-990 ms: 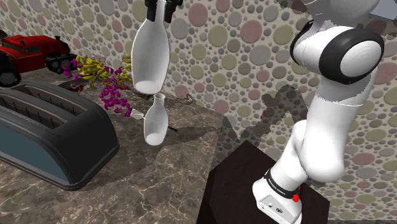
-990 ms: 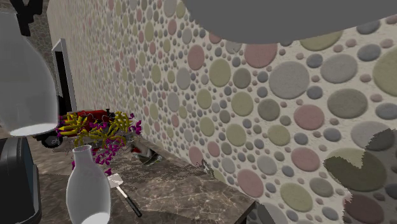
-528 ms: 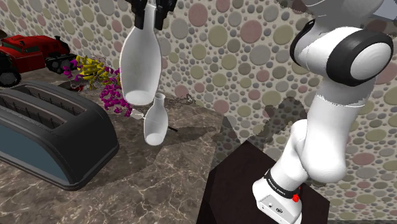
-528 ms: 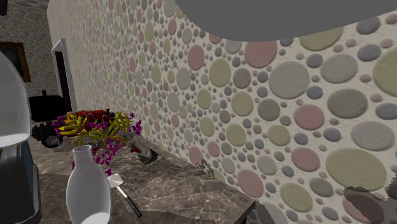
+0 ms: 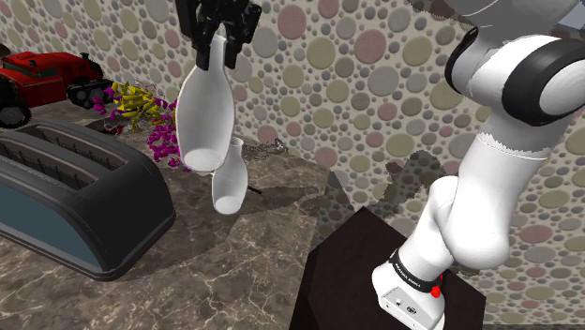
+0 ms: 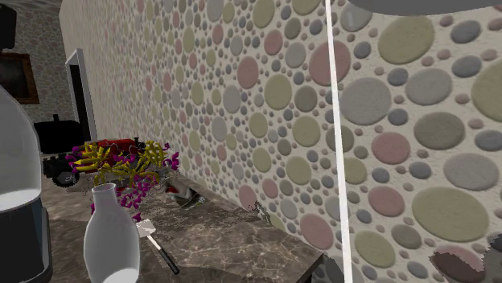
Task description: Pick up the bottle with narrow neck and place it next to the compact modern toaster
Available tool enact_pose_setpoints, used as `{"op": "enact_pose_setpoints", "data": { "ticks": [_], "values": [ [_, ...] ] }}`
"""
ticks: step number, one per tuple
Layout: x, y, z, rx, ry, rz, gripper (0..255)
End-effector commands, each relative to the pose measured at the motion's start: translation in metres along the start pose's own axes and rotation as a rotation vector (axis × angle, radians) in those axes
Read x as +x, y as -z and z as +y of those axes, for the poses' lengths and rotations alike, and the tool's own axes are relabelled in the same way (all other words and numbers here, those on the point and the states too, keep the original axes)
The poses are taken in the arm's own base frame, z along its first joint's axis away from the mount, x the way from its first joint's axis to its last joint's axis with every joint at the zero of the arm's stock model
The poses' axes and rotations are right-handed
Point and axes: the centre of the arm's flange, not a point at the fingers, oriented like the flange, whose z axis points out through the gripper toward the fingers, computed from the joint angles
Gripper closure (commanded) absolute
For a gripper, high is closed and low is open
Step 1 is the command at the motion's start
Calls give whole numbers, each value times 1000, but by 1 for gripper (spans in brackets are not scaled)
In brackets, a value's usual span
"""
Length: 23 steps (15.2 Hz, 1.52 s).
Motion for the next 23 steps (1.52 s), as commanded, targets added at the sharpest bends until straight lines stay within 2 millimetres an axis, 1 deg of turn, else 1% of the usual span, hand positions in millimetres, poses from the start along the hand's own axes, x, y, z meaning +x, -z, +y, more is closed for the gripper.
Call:
{"op": "enact_pose_setpoints", "data": {
  "ticks": [1,23],
  "values": [
    [-2,-11,0,1,0,1,255],
    [-11,-127,1,1,0,1,255]
  ]
}}
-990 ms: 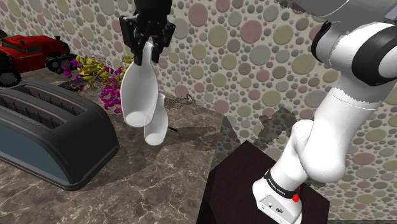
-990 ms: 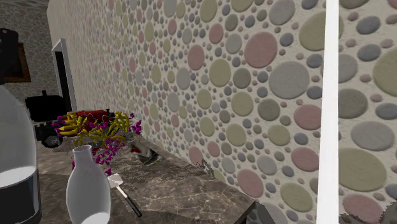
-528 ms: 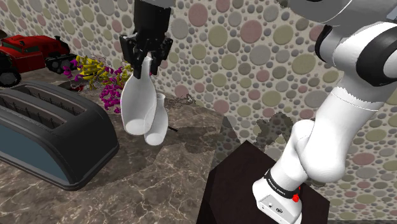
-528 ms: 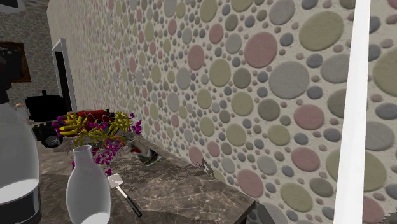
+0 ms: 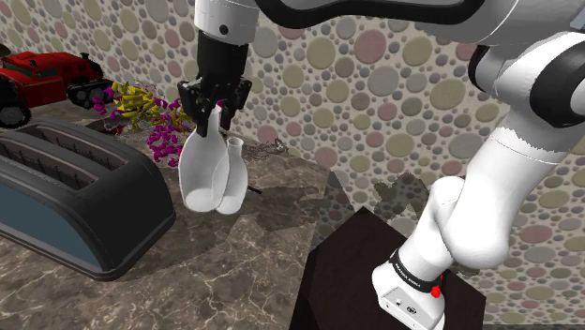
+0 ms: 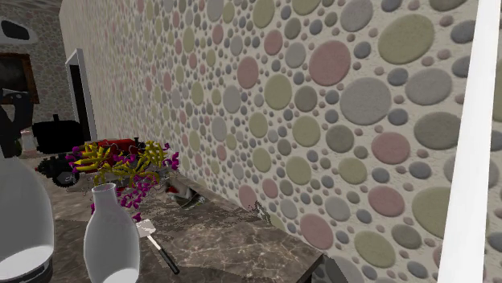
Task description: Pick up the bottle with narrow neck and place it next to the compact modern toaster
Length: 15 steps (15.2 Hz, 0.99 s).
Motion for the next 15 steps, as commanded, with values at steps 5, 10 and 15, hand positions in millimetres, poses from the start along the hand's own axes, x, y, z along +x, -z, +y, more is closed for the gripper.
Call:
{"op": "enact_pose_setpoints", "data": {
  "ticks": [5,10,15],
  "values": [
    [-2,-31,0,1,0,1,255],
    [-4,-57,0,1,0,1,255],
    [-6,-84,0,1,0,1,255]
  ]
}}
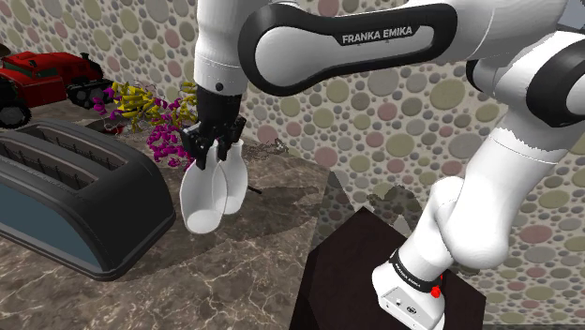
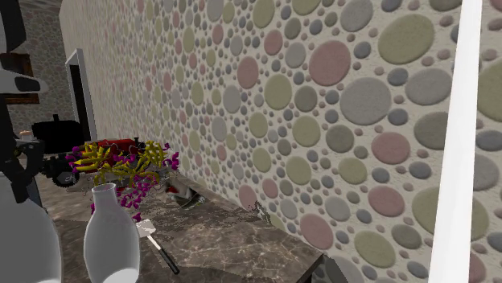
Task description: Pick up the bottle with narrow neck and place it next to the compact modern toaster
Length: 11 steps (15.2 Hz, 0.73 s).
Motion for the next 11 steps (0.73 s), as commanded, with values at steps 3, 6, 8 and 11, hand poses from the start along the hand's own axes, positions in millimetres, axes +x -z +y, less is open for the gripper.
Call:
{"op": "enact_pose_setpoints", "data": {
  "ticks": [3,6,8,11],
  "values": [
    [-2,-21,0,1,0,1,255],
    [-3,-37,0,1,0,1,255],
    [-4,-47,0,1,0,1,255],
    [-5,-55,0,1,0,1,255]
  ]
}}
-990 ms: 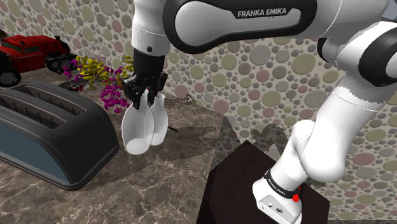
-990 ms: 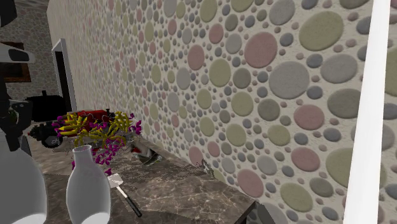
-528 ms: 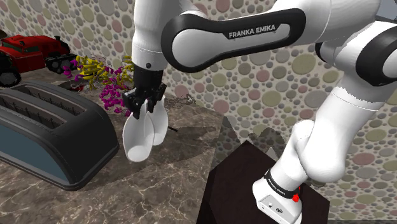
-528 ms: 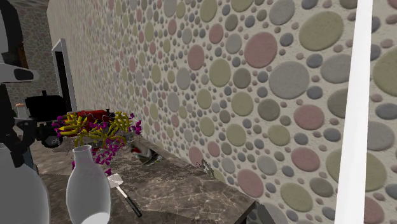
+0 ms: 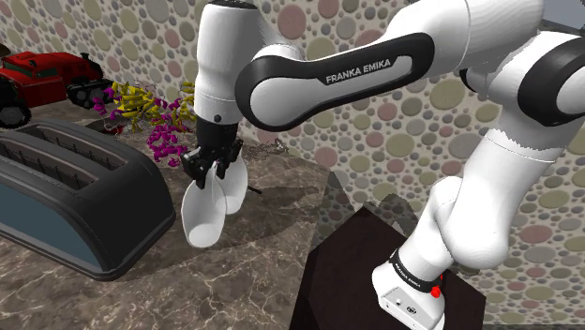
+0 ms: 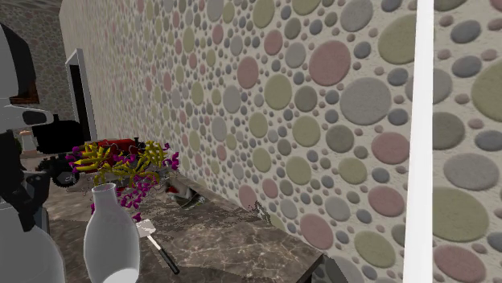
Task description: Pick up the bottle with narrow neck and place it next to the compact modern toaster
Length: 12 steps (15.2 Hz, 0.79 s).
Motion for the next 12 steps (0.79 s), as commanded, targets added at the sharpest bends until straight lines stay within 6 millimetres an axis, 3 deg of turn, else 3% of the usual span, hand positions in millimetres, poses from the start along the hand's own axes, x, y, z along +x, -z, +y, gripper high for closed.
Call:
{"op": "enact_pose_setpoints", "data": {
  "ticks": [1,6,7,12],
  "values": [
    [0,-2,0,1,0,1,255],
    [0,-2,0,1,0,1,255],
    [0,-2,0,1,0,1,0],
    [0,-2,0,1,0,1,0]
  ]
}}
